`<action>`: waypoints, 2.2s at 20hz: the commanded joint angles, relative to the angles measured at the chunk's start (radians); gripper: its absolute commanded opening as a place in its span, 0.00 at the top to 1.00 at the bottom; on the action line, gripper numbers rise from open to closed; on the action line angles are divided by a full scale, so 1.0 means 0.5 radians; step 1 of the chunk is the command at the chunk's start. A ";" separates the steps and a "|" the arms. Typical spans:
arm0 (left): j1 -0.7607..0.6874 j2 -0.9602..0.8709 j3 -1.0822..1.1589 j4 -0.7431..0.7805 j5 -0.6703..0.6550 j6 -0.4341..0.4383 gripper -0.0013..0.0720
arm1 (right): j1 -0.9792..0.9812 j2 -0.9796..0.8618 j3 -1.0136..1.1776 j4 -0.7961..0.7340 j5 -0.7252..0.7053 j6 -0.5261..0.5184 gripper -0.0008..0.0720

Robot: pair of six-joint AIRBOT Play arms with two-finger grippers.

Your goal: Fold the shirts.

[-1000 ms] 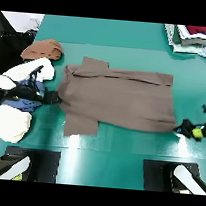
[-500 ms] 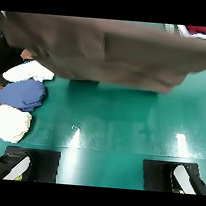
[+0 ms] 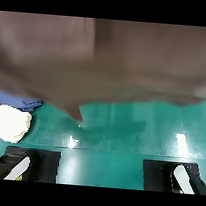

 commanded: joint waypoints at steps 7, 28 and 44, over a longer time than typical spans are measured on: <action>0.002 -0.381 -1.350 0.079 -0.210 -0.081 0.96 | 0.301 -0.589 -0.576 -0.225 0.403 0.041 0.97; 0.005 -1.469 -1.402 0.169 0.174 0.525 0.96 | 0.903 -1.953 -0.205 -0.530 0.103 0.166 0.97; 0.011 -1.469 -1.625 0.584 0.102 0.201 0.94 | 1.073 -1.714 -1.122 -0.571 -0.136 0.251 0.97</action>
